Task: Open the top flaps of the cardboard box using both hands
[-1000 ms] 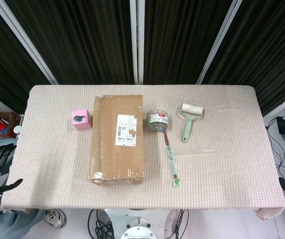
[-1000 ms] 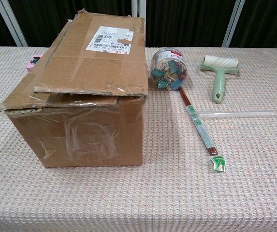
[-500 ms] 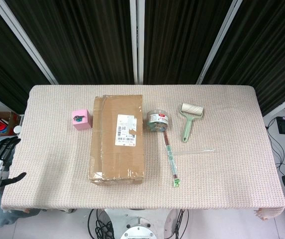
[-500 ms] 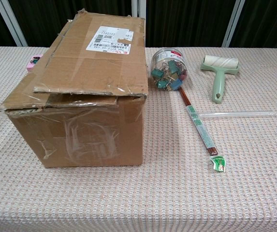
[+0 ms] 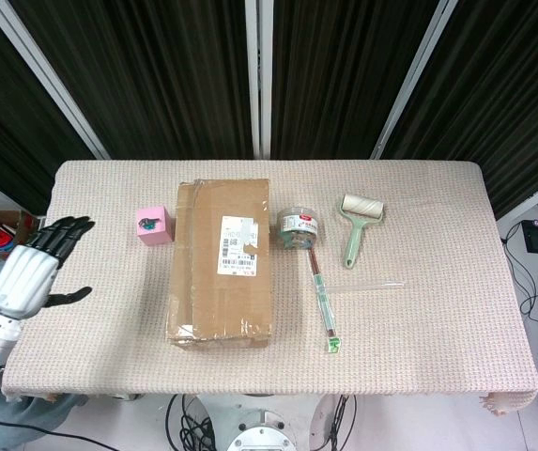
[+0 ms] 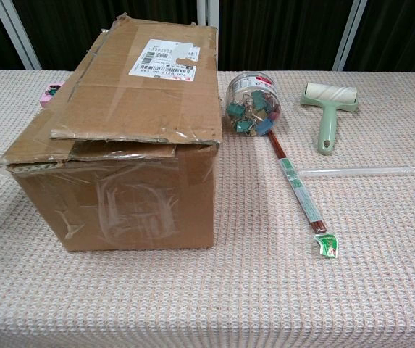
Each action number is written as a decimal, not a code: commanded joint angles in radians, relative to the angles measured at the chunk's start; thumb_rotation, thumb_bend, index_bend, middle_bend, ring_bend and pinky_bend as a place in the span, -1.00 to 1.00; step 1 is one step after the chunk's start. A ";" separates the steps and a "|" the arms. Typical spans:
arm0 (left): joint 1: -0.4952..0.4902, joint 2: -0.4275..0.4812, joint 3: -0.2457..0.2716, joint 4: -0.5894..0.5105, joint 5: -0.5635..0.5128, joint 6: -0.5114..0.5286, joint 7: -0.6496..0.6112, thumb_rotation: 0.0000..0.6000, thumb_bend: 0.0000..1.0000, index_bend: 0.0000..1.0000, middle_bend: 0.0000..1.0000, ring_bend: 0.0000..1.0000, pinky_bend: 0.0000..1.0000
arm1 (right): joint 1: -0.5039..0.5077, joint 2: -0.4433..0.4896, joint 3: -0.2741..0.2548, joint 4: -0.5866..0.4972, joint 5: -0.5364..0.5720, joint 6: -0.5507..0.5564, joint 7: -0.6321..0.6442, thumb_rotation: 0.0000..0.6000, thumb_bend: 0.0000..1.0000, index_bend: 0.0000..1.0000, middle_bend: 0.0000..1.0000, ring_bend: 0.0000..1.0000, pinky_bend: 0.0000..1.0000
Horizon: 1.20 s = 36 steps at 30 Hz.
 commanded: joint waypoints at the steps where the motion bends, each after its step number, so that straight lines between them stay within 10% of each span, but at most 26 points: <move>1: -0.072 -0.072 -0.027 0.016 -0.021 -0.070 0.040 1.00 -0.98 -0.85 -0.78 -0.77 -0.51 | -0.005 0.004 -0.001 -0.005 0.006 -0.001 0.000 1.00 -0.58 -1.00 -1.00 -1.00 -1.00; 36: -0.273 -0.302 -0.058 0.116 -0.084 -0.152 0.025 1.00 -1.00 -0.87 -0.78 -0.77 -0.54 | -0.008 0.011 0.002 -0.006 0.062 -0.067 0.003 1.00 -0.58 -1.00 -1.00 -1.00 -1.00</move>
